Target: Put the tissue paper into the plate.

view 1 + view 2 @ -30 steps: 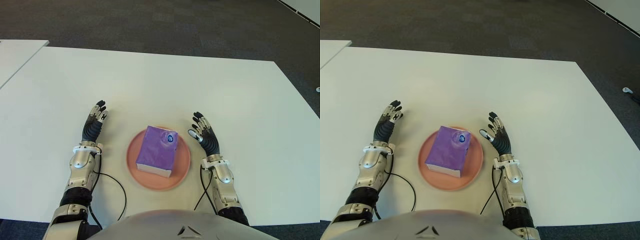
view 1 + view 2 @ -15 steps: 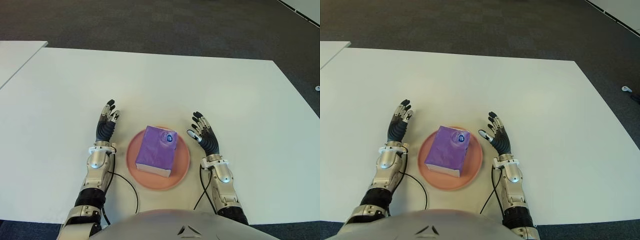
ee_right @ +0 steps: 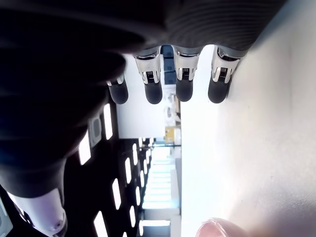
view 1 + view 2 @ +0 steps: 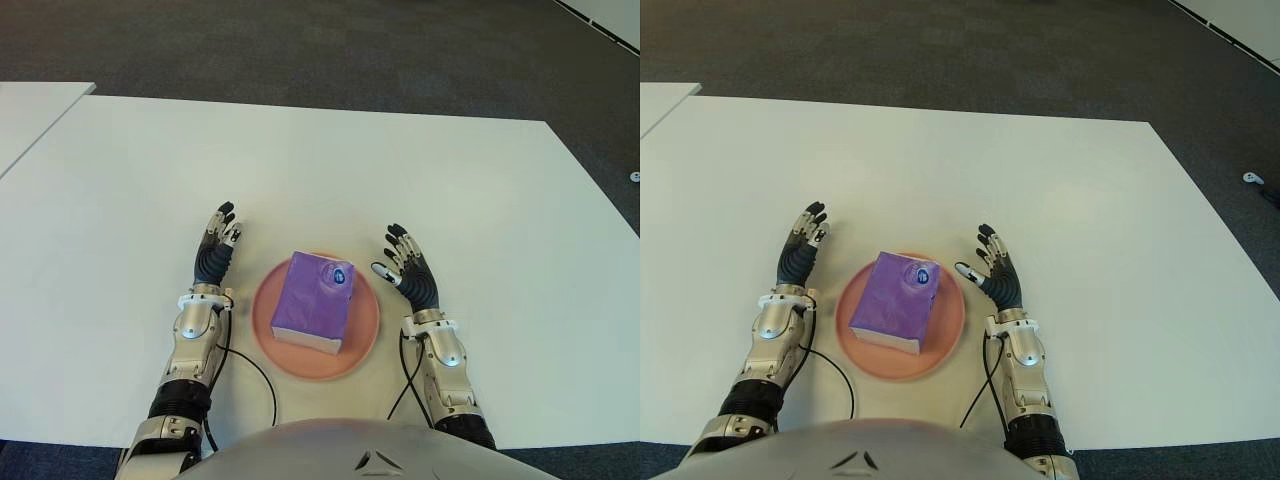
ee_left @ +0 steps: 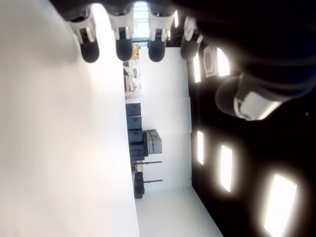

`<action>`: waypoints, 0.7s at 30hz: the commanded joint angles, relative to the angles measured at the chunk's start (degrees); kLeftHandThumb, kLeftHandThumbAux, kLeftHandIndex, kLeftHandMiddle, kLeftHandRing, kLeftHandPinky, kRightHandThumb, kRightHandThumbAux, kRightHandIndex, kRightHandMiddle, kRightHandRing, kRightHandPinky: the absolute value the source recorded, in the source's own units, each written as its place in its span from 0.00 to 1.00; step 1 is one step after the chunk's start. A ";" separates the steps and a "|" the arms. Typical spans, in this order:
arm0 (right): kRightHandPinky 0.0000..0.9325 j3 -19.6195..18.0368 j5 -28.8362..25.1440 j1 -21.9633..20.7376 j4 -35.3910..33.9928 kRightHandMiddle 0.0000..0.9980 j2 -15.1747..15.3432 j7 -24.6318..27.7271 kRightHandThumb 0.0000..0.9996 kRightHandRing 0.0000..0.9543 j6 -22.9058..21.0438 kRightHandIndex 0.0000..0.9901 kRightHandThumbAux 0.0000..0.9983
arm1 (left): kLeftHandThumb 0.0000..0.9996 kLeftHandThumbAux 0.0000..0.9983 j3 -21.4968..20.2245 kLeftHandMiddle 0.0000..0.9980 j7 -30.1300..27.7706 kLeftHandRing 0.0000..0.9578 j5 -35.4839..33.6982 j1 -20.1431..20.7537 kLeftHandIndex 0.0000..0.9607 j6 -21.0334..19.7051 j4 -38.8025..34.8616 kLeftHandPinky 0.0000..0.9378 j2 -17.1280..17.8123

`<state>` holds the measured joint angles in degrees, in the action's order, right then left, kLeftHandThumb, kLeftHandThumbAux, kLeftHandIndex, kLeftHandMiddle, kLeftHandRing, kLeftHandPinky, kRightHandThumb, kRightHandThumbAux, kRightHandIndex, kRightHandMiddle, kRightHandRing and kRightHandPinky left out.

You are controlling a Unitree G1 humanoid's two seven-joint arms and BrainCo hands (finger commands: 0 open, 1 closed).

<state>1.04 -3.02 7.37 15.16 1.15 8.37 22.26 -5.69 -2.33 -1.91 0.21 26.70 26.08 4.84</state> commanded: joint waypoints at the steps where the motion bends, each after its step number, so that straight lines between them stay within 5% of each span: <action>1: 0.00 -0.73 0.36 4.86 6.44 0.00 -0.81 -2.02 0.00 0.00 -4.29 0.00 0.75 | 0.00 0.40 0.42 0.00 -2.01 0.00 -1.13 -3.23 0.00 -2.31 0.53 0.00 -0.25; 21: 0.00 -2.58 1.22 4.16 8.60 0.00 -3.34 -8.02 0.00 0.00 -0.41 0.00 0.68 | 0.00 0.39 0.60 0.00 -6.40 0.00 -4.75 -6.71 0.00 -6.99 -6.66 0.00 -0.04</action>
<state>-1.01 -2.32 7.02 16.91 -1.00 2.20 25.73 -5.49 -7.47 -6.08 -4.52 22.26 19.22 4.86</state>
